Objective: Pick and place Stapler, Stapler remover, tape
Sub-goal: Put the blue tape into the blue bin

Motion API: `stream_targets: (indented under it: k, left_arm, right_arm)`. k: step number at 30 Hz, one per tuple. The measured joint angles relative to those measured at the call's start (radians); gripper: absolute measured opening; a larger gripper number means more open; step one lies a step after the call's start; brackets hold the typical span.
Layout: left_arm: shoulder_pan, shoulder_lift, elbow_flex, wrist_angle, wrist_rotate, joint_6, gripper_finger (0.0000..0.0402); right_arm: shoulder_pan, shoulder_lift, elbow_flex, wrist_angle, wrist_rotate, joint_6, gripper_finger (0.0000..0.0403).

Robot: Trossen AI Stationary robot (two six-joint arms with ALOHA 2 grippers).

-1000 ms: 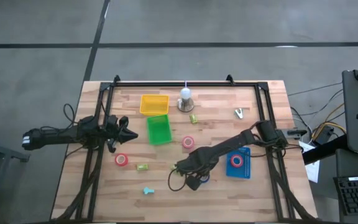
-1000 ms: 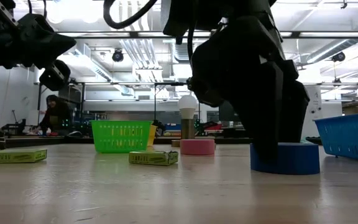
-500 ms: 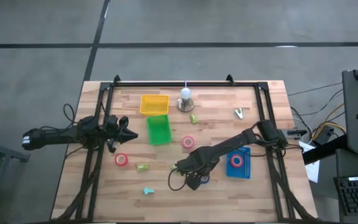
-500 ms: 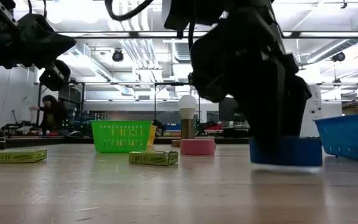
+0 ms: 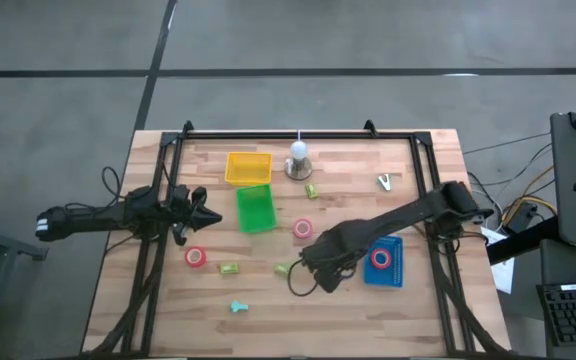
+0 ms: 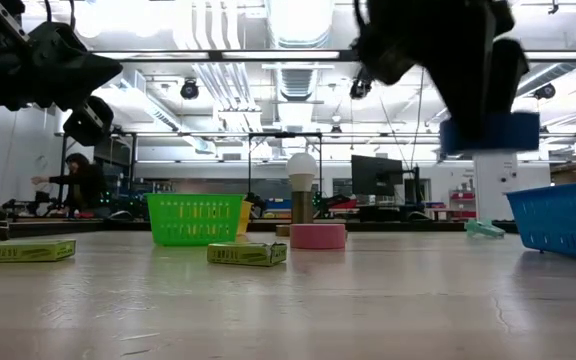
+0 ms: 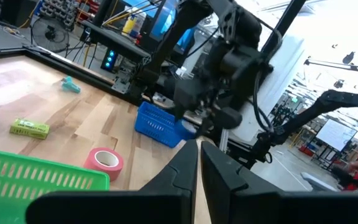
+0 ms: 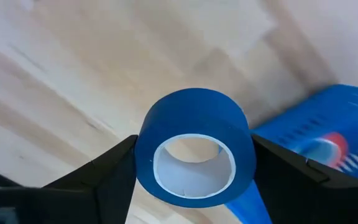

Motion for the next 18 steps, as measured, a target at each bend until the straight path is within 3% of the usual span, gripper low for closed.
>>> stream_targets:
  k: [12, 18]
  left_arm:
    - [0.000, 0.000, 0.000, 0.000, 0.000, 0.000, 0.0023]
    - [0.000, 0.000, 0.000, 0.000, 0.000, 0.000, 0.0023]
  right_arm:
    - [0.000, -0.269, -0.305, 0.003, 0.022, 0.202, 0.0275]
    - [0.000, -0.379, -0.474, 0.100, 0.018, 0.293, 0.0278]
